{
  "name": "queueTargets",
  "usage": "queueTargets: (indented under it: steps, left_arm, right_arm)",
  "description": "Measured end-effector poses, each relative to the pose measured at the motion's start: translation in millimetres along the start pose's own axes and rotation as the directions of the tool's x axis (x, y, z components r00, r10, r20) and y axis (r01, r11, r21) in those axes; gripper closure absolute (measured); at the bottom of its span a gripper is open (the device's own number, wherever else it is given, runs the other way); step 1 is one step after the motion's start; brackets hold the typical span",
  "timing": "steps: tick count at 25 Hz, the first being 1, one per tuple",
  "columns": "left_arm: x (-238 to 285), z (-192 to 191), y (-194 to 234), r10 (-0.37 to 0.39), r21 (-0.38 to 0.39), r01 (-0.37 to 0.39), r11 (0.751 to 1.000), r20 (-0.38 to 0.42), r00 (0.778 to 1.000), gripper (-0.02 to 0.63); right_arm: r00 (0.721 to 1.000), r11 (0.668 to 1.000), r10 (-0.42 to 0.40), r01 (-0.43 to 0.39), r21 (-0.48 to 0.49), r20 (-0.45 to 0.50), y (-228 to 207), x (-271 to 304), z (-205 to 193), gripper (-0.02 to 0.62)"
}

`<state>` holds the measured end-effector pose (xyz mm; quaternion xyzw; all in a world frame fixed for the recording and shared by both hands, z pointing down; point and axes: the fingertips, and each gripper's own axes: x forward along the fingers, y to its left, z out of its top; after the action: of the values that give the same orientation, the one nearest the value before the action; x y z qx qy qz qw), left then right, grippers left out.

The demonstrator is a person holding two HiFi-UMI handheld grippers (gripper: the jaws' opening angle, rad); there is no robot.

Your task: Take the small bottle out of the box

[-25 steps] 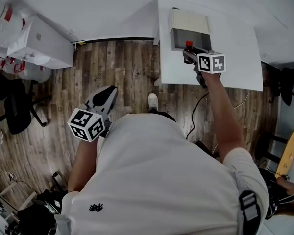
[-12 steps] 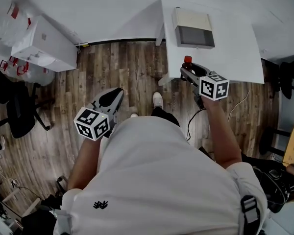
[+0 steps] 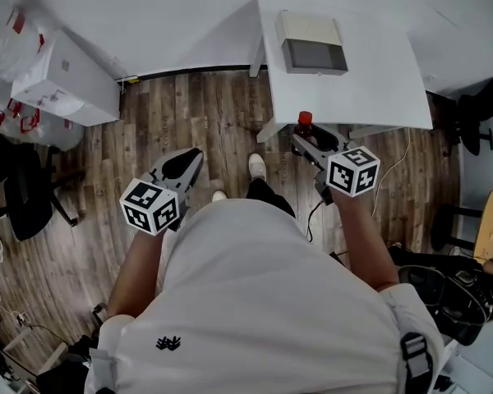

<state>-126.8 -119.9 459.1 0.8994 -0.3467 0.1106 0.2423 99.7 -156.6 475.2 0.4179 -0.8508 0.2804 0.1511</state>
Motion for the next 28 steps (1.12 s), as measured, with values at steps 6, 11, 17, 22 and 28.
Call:
queueTargets:
  steps: [6,11,17,22,28]
  left_arm:
    - [0.8,-6.5,-10.5,-0.028,0.001,0.028,1.000,-0.004,1.000,0.571]
    - [-3.8,-8.0,-11.1,-0.033,0.010,0.033,0.999,-0.007,0.999,0.571]
    - [-7.6,-14.9,-15.7,-0.045,0.010,0.045,0.999,-0.025,0.999,0.571]
    - [-6.6,-16.5,-16.6,-0.051,0.008,0.051,0.999,-0.032,0.998,0.571]
    - [-8.7,-18.0,-16.6,-0.058,0.010,0.058,0.998,-0.035,0.998,0.571]
  right_arm:
    - [1.000,1.000,0.010,-0.011,0.008,0.027,24.6,-21.0,-10.0,0.382]
    - [0.998,0.999,0.031,-0.031,0.009,0.046,44.6,-29.2,-14.5,0.382]
    - [0.997,0.999,0.051,-0.052,0.009,0.053,59.0,-32.1,-17.1,0.383]
    - [0.997,0.998,0.062,-0.062,0.004,0.054,63.0,-31.6,-16.2,0.383]
    - [0.996,0.998,0.061,-0.061,-0.002,0.064,68.7,-34.2,-14.8,0.383]
